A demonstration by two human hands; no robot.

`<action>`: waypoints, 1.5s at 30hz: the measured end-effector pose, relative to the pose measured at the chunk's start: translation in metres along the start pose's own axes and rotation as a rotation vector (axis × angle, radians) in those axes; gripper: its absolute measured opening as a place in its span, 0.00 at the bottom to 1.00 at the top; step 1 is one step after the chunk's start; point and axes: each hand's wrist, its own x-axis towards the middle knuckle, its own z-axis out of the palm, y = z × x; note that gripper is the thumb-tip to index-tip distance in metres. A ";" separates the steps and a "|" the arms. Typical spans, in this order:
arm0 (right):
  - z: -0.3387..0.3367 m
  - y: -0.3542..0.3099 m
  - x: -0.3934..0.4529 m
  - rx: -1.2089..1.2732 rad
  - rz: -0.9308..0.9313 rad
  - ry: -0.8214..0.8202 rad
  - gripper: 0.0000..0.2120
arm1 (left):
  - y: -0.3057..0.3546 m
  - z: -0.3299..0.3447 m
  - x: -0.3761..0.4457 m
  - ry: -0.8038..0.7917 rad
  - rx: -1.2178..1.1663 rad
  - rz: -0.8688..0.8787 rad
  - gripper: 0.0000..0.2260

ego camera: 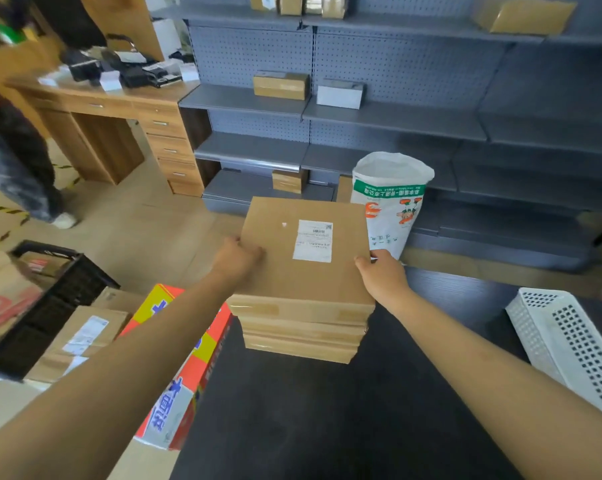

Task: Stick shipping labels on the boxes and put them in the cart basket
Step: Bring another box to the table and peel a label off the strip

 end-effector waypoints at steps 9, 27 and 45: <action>-0.006 -0.001 -0.013 -0.028 0.004 0.084 0.07 | 0.008 -0.001 -0.002 -0.021 -0.019 0.014 0.25; -0.174 0.102 -0.047 -0.114 0.169 0.314 0.13 | 0.114 0.141 -0.094 -0.175 0.002 0.250 0.22; -0.231 0.239 -0.050 -0.098 0.195 0.081 0.06 | 0.071 0.274 -0.163 -0.209 0.011 0.039 0.25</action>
